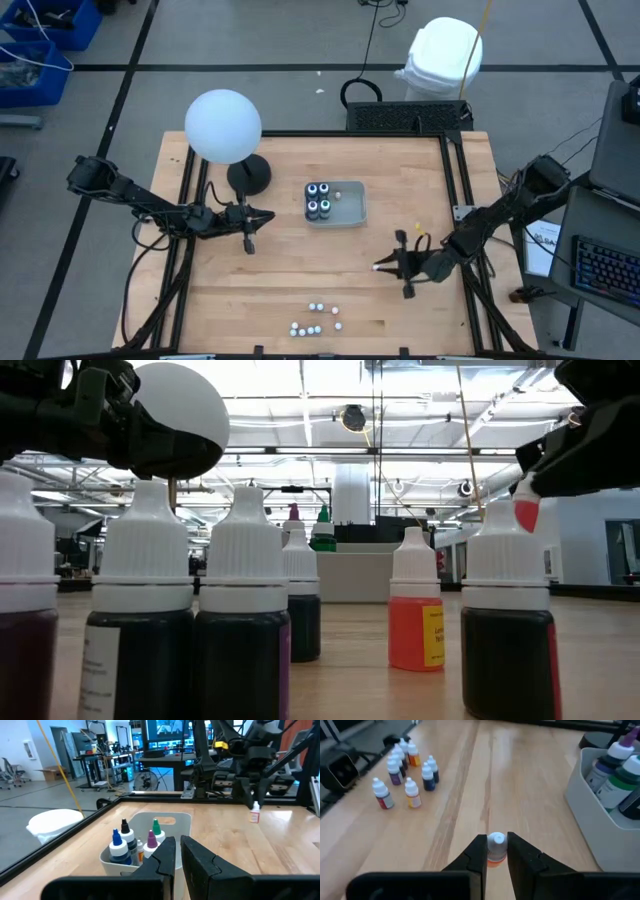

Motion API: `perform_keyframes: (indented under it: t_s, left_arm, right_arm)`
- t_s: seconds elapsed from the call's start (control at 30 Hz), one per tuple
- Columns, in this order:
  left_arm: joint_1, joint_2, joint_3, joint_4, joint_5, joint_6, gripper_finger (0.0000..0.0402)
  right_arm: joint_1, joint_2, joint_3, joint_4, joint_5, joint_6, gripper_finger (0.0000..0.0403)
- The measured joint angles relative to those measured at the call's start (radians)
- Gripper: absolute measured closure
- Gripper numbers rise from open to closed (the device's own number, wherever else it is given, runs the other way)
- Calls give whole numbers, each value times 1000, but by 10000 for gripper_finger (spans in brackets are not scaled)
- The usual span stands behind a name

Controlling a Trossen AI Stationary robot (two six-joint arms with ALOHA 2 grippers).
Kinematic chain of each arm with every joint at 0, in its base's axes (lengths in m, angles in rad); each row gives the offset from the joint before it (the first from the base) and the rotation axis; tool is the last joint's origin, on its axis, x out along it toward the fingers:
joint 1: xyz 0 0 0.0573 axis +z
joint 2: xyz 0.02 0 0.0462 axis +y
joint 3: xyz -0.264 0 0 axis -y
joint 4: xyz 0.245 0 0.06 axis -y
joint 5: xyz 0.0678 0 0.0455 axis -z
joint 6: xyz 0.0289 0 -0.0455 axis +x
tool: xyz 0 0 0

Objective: Pick & Place food coloring
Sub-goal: Put the top right small yellow food coloring bottle into the gray bin

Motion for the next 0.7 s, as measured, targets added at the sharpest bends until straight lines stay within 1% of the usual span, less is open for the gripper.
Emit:
perform_keyframes:
  t_s: [0.13, 0.27, 0.33, 0.53, 0.7]
  left_arm:
    - [0, 0, 0, 0, 0, 0, 364]
    - [1, 0, 0, 0, 0, -1, 364]
    - [1, 0, 0, 0, 0, -1, 364]
    - [1, 0, 0, 0, -1, 18, 364]
    - [1, 0, 0, 0, -1, 14, 364]
  right_arm:
    - [0, -52, -75, 87, 6, -25, 358]
    - [0, -96, -141, 172, 70, -20, 358]
    - [0, -105, -164, 194, 78, -19, 358]
    - [0, -107, -185, 218, 76, 7, 358]
    - [-6, -107, -185, 267, 74, -18, 358]
